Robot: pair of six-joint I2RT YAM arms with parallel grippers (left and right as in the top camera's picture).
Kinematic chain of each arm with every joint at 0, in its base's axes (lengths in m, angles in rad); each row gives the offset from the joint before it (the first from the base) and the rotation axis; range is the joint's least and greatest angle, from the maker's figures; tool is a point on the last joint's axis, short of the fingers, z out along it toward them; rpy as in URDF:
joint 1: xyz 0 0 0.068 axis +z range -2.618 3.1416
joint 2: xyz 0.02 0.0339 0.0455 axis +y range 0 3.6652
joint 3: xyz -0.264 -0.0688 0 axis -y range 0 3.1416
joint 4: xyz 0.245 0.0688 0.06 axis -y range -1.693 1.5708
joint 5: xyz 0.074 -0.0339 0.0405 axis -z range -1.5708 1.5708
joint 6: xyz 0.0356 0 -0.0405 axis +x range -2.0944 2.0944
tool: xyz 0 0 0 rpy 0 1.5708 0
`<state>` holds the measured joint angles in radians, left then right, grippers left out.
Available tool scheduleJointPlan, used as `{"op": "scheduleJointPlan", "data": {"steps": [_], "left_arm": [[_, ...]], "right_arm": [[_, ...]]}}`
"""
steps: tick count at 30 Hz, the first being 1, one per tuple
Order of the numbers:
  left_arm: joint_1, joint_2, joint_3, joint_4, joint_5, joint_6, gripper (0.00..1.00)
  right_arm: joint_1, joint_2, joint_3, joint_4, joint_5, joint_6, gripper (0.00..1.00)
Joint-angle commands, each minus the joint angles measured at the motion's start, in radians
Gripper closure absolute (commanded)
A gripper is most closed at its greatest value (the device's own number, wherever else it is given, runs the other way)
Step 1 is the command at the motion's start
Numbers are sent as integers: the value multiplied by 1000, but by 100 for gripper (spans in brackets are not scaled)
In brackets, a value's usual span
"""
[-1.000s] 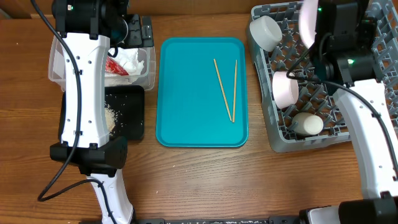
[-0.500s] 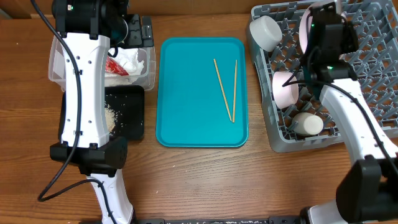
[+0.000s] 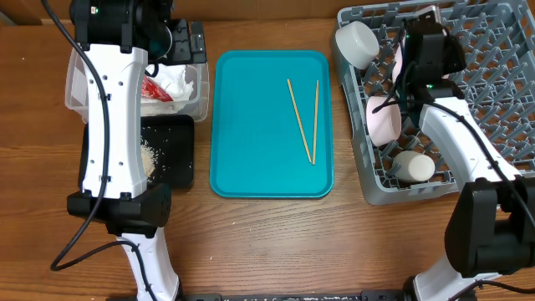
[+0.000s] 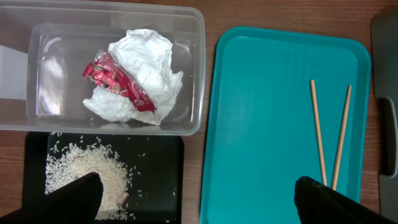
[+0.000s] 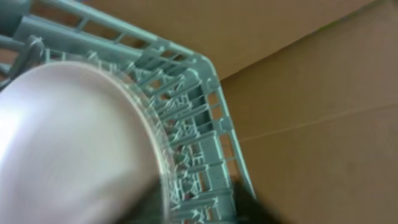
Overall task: Sort waste into correct bins and load items into the dishwasher
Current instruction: 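Lift large white plate with right gripper and stand it in rack, then reach right gripper to wooden chopsticks on teal tray and grasp one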
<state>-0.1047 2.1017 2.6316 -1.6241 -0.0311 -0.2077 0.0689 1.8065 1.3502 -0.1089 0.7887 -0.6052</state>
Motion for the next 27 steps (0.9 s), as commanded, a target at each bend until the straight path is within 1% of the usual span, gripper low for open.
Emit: {"op": "scheduleJointPlan", "data": {"steps": [1, 2, 3, 5, 7, 9, 10, 12, 13, 16, 18, 19, 21, 23, 25, 27], "left_arm": [[-7, -13, 15, 2, -2, -10, 0], [-7, -13, 15, 2, -2, -10, 0], [-7, -13, 15, 2, -2, -10, 0], [-7, -13, 15, 2, -2, -10, 0], [-7, -13, 15, 2, -2, -10, 0], [-7, -13, 15, 2, -2, -10, 0], [-7, -13, 15, 2, -2, -10, 0], [-7, -13, 15, 2, -2, -10, 0], [-7, -13, 15, 2, -2, -10, 0], [-7, -13, 15, 2, -2, -10, 0], [-7, -13, 15, 2, -2, -10, 0], [-7, -13, 15, 2, -2, -10, 0], [-7, -13, 15, 2, -2, -10, 0], [-7, -13, 15, 2, -2, -10, 0], [-7, -13, 15, 2, -2, -10, 0], [-7, -13, 15, 2, -2, -10, 0]], "right_arm": [[-8, -17, 11, 32, 3, 78, 17], [-5, -34, 29, 19, 2, 121, 5], [0, -48, 42, 5, 2, 150, 2], [16, -80, 68, -34, -24, 217, 0], [40, -120, 104, -118, -113, 311, 0], [75, -163, 152, -238, -301, 411, 0], [93, -182, 177, -294, -432, 482, 0], [117, -205, 208, -354, -656, 577, 0], [131, -215, 219, -375, -821, 620, 0], [156, -218, 220, -388, -1192, 644, 0], [174, -198, 220, -393, -1371, 645, 0], [186, -184, 220, -400, -1423, 660, 0], [218, -149, 220, -416, -1450, 698, 0], [263, -102, 220, -444, -1417, 700, 0], [304, -56, 220, -489, -1326, 700, 0], [346, -6, 220, -555, -1129, 726, 0]]}}
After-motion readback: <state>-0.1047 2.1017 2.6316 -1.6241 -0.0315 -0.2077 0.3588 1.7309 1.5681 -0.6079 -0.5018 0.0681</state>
